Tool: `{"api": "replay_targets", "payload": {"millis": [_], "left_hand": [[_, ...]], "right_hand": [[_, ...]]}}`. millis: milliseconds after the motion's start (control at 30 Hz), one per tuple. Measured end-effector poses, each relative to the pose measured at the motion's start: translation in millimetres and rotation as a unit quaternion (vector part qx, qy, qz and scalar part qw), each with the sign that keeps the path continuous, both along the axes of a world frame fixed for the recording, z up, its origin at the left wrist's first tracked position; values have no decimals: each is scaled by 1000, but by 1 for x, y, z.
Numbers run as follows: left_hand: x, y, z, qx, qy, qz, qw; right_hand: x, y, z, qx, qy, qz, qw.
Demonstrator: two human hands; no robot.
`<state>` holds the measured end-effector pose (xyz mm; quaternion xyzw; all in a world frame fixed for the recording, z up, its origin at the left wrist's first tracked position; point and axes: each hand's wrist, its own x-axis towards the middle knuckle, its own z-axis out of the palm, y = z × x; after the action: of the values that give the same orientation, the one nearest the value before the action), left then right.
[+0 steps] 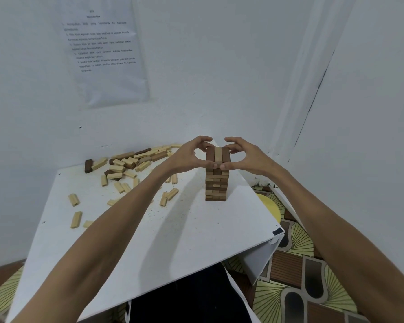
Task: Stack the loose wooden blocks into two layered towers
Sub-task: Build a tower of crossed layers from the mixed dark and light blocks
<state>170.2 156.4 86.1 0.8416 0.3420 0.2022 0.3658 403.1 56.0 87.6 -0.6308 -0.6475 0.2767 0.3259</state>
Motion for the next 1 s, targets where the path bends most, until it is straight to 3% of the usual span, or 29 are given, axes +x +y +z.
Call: {"api": "replay_targets", "payload": {"millis": [300,533,767,1000], "left_hand": [[-14,0,2,-19,-12,1,1000],[-43,-3,22,23,-16,13,1000],[-103,-10,40,44,1,54,998],[-189,-21,35,58,47,122,990]], "right_hand": [[0,-3,11,21,-19,-1,1000],[-26,0,39,76,-78,42,993],[-81,13,69,80,-140,105,981],[-155,39,59,54,-160,186,968]]}}
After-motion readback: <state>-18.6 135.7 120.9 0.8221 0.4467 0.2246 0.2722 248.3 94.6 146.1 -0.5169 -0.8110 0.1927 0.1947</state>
